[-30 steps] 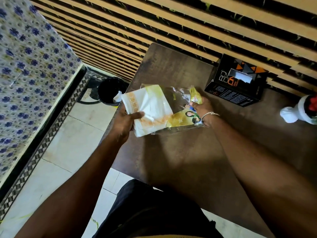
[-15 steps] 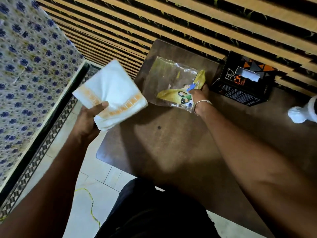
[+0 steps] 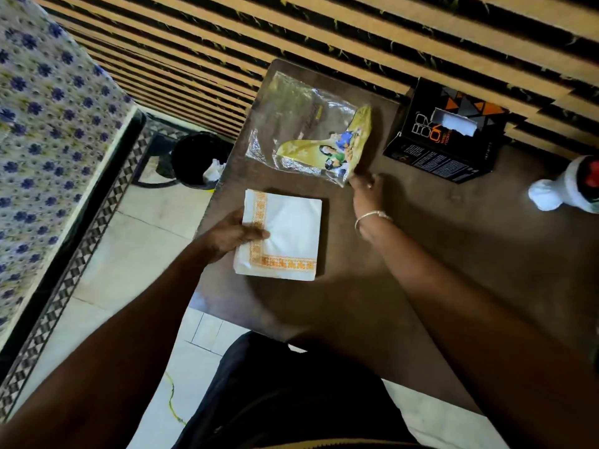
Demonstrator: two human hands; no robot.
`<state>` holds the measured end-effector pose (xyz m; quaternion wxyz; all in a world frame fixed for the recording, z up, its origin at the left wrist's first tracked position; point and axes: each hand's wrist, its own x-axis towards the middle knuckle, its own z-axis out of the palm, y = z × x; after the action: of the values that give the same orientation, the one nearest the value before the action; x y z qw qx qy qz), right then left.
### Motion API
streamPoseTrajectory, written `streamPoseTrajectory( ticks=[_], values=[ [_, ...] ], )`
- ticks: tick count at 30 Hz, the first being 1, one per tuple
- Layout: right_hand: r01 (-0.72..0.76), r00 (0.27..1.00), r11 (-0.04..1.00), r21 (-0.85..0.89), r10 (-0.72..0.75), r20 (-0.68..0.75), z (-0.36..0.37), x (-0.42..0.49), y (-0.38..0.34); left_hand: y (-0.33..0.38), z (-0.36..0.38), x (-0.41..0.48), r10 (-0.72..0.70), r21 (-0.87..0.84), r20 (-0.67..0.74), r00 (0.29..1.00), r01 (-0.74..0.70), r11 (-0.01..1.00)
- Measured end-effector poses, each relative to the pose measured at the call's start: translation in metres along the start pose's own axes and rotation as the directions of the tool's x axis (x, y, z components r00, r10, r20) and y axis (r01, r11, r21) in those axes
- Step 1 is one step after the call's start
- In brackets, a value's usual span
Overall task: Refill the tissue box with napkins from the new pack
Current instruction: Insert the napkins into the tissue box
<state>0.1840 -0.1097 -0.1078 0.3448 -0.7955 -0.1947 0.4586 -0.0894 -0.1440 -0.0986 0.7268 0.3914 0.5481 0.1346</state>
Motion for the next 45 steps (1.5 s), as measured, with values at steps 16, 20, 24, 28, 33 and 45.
streamPoseTrajectory(
  ticks=[16,20,24,28,33,45],
  values=[
    [-0.173,0.947,0.961,-0.214,0.222,0.233,0.062,-0.060,0.120,-0.009,0.031,0.006,0.196,0.598,-0.536,0.821,0.206,0.774],
    [-0.151,0.957,0.967,-0.205,0.195,0.215,0.058,-0.078,0.097,-0.013,0.026,0.009,0.183,0.571,-0.485,0.855,0.151,0.807],
    [-0.122,0.961,0.978,-0.167,0.159,0.228,0.054,-0.080,0.097,-0.013,0.018,0.007,0.203,0.544,-0.458,0.865,0.092,0.834],
    [-0.085,0.970,0.973,-0.216,0.130,0.207,0.055,-0.075,0.113,-0.014,0.020,0.007,0.266,0.615,-0.436,0.860,0.069,0.785],
    [-0.060,0.969,0.944,-0.325,0.133,0.207,0.042,-0.096,0.097,-0.019,0.020,-0.005,0.254,0.552,-0.367,0.895,-0.010,0.834],
    [-0.001,0.971,0.918,-0.396,0.096,0.221,0.037,-0.107,0.096,-0.038,0.023,-0.029,0.348,0.835,-0.183,0.920,-0.042,0.549]
  ],
)
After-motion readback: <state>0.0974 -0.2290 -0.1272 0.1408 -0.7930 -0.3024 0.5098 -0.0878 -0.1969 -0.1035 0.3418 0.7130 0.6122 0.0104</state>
